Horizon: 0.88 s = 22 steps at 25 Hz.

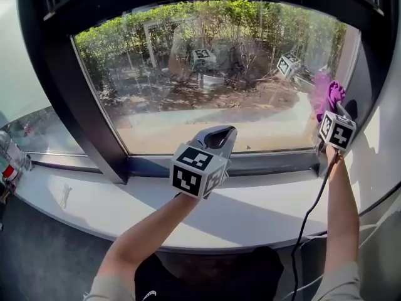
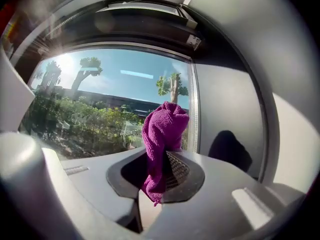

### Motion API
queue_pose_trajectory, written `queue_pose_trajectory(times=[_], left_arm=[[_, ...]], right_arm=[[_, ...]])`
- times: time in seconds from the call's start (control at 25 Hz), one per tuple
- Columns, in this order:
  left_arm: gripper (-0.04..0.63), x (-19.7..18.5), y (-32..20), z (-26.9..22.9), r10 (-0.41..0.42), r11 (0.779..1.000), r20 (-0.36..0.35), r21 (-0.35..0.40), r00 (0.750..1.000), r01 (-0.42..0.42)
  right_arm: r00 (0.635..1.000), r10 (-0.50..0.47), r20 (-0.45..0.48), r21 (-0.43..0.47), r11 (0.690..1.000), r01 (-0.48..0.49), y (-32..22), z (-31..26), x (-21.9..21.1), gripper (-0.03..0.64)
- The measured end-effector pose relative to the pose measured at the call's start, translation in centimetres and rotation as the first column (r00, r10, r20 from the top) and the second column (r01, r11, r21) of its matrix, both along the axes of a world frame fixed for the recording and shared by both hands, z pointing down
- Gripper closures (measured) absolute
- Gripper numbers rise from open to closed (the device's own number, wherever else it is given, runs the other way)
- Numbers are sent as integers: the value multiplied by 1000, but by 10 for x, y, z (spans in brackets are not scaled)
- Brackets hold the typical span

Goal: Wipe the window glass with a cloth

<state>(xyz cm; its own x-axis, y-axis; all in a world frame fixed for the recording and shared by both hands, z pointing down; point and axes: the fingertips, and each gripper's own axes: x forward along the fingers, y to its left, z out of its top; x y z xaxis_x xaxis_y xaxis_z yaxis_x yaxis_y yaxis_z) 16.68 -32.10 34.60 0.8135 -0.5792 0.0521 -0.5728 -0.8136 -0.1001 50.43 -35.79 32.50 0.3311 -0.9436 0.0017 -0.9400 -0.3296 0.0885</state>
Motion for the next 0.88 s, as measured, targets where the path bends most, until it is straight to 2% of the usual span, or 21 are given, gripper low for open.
queue_pose_trajectory(times=[0.32, 0.64, 0.88], left_arm=[[595, -40, -13, 4, -63, 998, -17, 7, 998, 63], [595, -96, -28, 6, -139, 990, -33, 3, 990, 139], [595, -150, -36, 7, -204, 979, -48, -8, 978, 204]], right_arm=[[979, -198, -38, -11, 980, 198, -16, 3, -110, 546], [934, -357, -30, 5, 934, 357, -31, 4, -222, 546], [897, -439, -58, 12, 898, 440, -42, 0, -303, 546]])
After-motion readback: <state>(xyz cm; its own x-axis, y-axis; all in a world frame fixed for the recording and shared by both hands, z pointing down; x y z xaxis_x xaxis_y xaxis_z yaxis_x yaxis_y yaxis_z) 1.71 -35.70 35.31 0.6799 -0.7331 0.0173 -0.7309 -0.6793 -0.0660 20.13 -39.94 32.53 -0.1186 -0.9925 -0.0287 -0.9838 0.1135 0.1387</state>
